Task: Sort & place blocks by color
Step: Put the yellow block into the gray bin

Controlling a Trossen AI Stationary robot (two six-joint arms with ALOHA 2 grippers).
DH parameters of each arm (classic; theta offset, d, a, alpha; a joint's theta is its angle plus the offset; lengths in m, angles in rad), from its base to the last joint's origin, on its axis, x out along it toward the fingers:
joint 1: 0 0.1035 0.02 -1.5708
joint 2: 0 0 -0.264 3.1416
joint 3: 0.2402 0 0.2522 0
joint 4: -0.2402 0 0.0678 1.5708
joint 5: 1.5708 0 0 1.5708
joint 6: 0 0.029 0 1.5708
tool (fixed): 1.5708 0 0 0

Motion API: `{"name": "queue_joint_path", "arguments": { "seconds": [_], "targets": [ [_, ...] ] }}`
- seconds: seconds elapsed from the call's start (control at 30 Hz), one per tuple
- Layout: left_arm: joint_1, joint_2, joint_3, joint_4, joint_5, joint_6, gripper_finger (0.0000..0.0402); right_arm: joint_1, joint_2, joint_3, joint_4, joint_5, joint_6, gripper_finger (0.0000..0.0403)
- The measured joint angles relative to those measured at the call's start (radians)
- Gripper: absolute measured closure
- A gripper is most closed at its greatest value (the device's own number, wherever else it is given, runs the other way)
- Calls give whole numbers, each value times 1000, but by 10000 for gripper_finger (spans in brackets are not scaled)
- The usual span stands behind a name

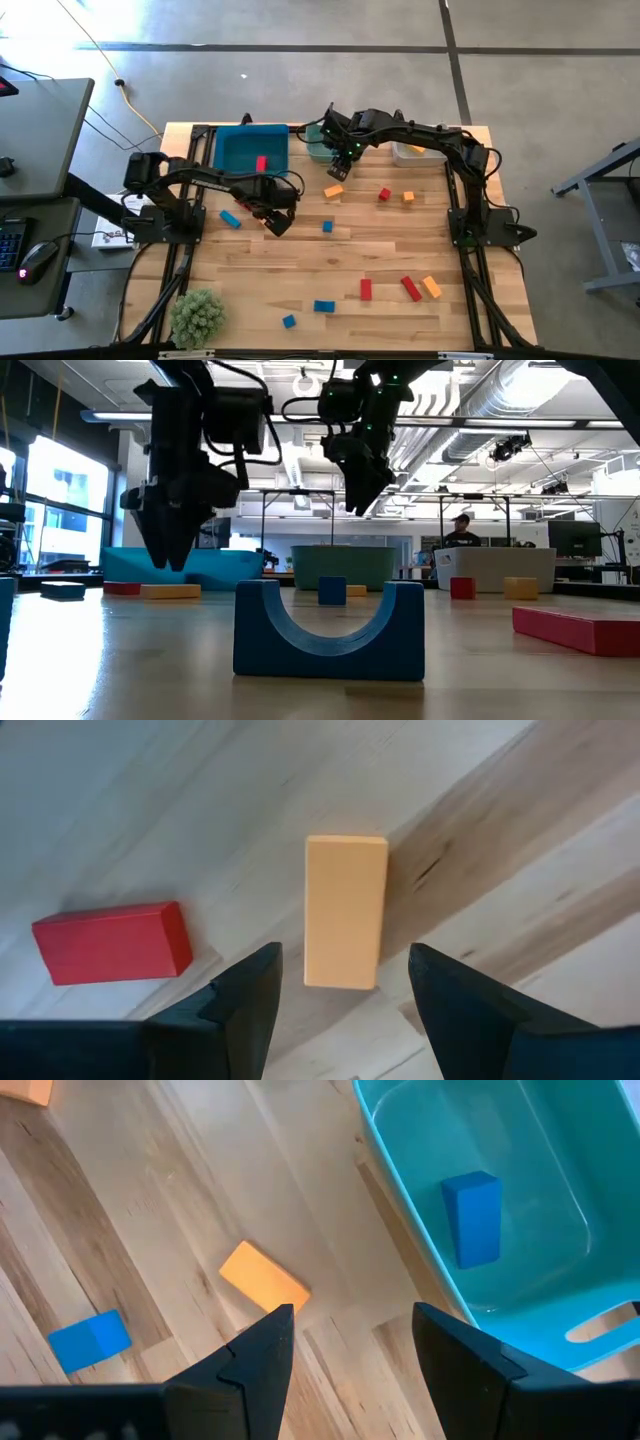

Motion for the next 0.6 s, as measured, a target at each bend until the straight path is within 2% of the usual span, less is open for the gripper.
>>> {"name": "queue_joint_path", "arguments": {
  "seconds": [0.37,0.6],
  "targets": [
    [0,114,1,3,4,18,192,0,0,0,0,0,-7,210],
    [4,143,5,2,7,56,198,0,0,0,0,0,-7,210]
  ]
}}
